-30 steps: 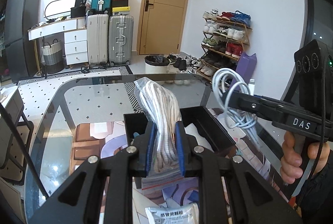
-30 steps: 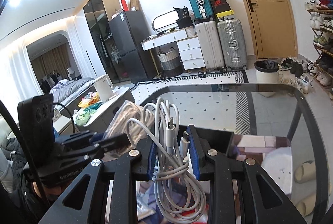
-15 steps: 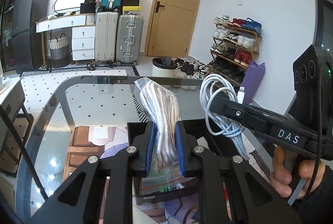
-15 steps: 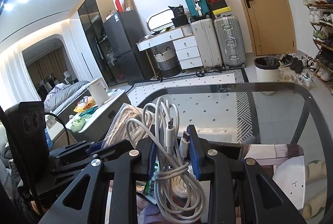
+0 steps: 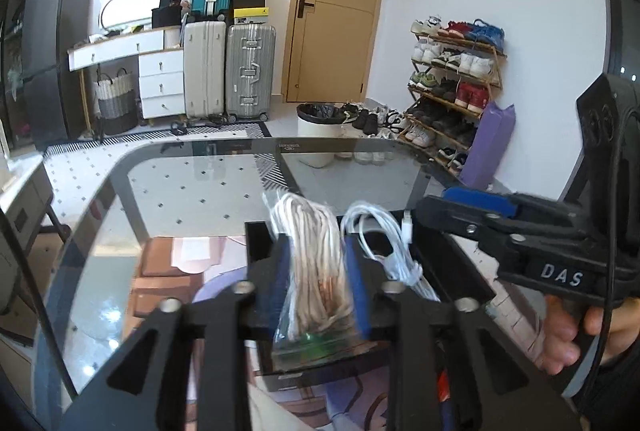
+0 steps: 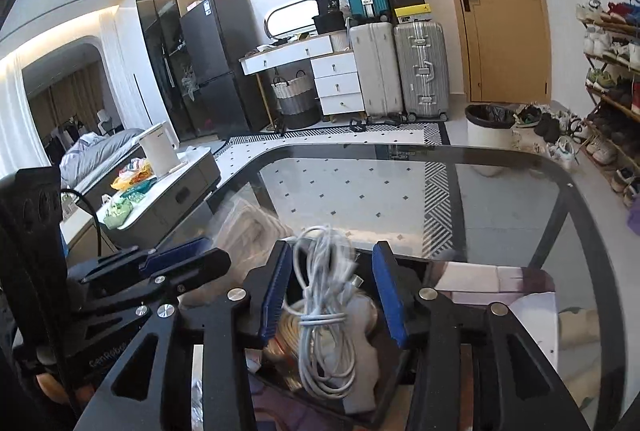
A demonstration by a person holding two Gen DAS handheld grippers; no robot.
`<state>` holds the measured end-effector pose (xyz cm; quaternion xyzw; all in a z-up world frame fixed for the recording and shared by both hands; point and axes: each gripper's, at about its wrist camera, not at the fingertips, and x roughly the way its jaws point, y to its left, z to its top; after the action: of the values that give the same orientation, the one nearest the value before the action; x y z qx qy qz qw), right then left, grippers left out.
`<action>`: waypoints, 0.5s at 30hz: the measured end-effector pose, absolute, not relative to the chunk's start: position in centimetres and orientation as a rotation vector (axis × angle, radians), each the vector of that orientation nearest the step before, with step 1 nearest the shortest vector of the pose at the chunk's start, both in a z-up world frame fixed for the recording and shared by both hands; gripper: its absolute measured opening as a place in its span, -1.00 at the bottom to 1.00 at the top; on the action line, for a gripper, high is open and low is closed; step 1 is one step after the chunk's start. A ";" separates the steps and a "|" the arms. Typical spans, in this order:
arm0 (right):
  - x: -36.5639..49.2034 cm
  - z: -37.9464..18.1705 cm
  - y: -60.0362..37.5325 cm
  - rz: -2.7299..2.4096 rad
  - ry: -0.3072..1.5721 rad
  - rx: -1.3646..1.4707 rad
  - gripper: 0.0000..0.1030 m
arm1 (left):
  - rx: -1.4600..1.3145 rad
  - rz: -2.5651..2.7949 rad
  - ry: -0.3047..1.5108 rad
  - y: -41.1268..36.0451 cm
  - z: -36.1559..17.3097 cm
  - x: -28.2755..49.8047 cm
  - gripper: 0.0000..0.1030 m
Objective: Organize soft objects
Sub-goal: 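Lower the rope bag and cable into the black box and open both tools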
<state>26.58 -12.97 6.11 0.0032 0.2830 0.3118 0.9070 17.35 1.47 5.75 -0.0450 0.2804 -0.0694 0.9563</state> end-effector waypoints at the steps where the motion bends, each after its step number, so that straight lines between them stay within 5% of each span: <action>1: 26.3 6.1 -13.2 0.633 0.579 -0.003 -0.08 | -0.085 -0.139 0.563 1.5 5.8 17.1 -0.23; 5: 24.9 6.1 -14.5 0.634 0.580 -0.019 0.01 | -0.064 -0.127 0.565 1.6 6.1 16.5 0.03; 8: 23.5 5.8 -15.9 0.635 0.576 -0.019 0.48 | -0.040 -0.105 0.589 1.7 6.0 16.0 0.20; 10: 22.4 5.8 -16.9 0.641 0.569 -0.018 0.76 | -0.035 -0.087 0.607 1.9 5.7 15.4 1.00; 15: 20.5 5.3 -19.1 0.655 0.581 -0.005 0.98 | -0.026 -0.069 0.584 2.3 5.5 13.0 1.00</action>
<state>20.45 -19.09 5.30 -0.0023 0.2812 0.3169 0.9058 13.03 2.26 5.52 -0.0126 0.2876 -0.0342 0.9570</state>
